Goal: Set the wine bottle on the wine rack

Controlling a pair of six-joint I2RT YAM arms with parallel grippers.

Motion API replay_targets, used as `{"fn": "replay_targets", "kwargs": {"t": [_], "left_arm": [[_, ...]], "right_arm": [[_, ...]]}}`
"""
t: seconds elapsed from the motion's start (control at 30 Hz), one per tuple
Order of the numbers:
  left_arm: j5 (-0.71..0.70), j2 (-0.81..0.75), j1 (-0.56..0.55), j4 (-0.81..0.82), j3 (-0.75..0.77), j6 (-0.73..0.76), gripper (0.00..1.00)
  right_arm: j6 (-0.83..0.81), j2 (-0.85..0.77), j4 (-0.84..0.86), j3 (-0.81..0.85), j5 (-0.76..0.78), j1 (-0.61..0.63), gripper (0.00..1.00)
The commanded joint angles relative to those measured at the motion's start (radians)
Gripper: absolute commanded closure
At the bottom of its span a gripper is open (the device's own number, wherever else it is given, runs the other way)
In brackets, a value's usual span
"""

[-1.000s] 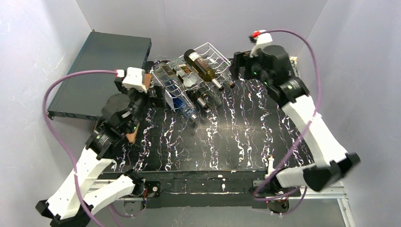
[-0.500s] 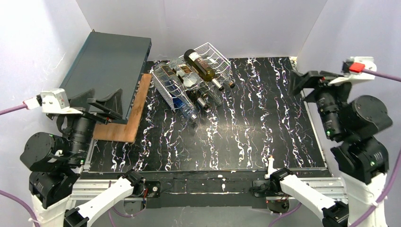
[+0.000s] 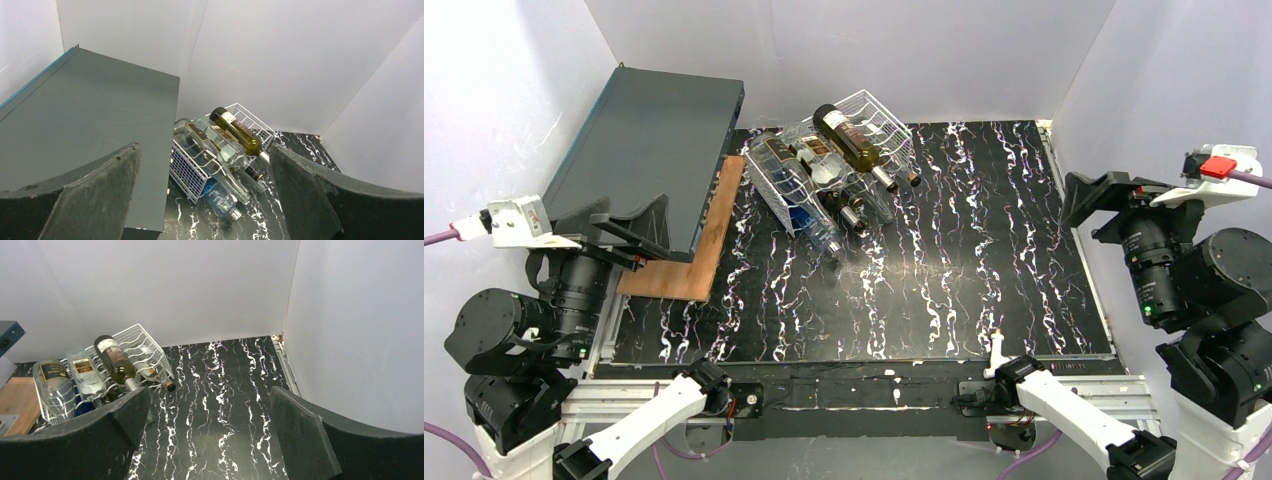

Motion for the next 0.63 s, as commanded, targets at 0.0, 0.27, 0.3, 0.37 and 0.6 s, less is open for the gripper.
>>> {"fn": "replay_targets", "kwargs": {"t": [0.0,0.27,0.3,0.37,0.6], "left_arm": [[-0.016,0.002,-0.005,-0.023,0.044,-0.022,0.01],[-0.027,0.002,-0.004,-0.036,0.085,-0.019,0.01],[-0.031,0.008,-0.003,-0.036,0.096,-0.014,0.01],[-0.032,0.031,-0.004,-0.036,0.129,0.001,0.01],[-0.02,0.076,-0.004,-0.038,0.176,-0.003,0.01]], "right_arm": [[0.029,-0.007,-0.02,0.054,0.008,0.0,0.02],[0.038,-0.012,-0.012,0.1,0.021,0.0,0.02],[0.042,-0.012,-0.012,0.104,0.026,0.0,0.02],[0.046,-0.009,-0.007,0.113,0.03,0.0,0.02],[0.028,0.003,-0.012,0.127,0.041,0.0,0.02]]}}
